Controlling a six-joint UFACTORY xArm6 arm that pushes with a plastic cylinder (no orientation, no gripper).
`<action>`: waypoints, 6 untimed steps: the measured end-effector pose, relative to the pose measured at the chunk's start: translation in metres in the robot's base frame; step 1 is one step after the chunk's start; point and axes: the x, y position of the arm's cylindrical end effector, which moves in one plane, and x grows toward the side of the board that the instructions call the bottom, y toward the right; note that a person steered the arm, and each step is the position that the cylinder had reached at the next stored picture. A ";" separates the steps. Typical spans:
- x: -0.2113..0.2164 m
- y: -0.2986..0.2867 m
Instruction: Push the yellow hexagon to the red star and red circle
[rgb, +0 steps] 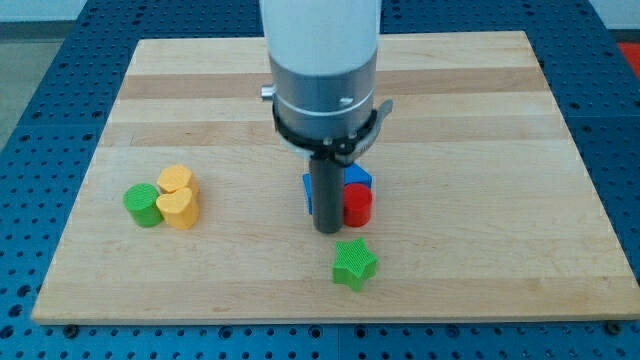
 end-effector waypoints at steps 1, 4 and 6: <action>-0.009 0.000; 0.049 -0.174; 0.029 -0.186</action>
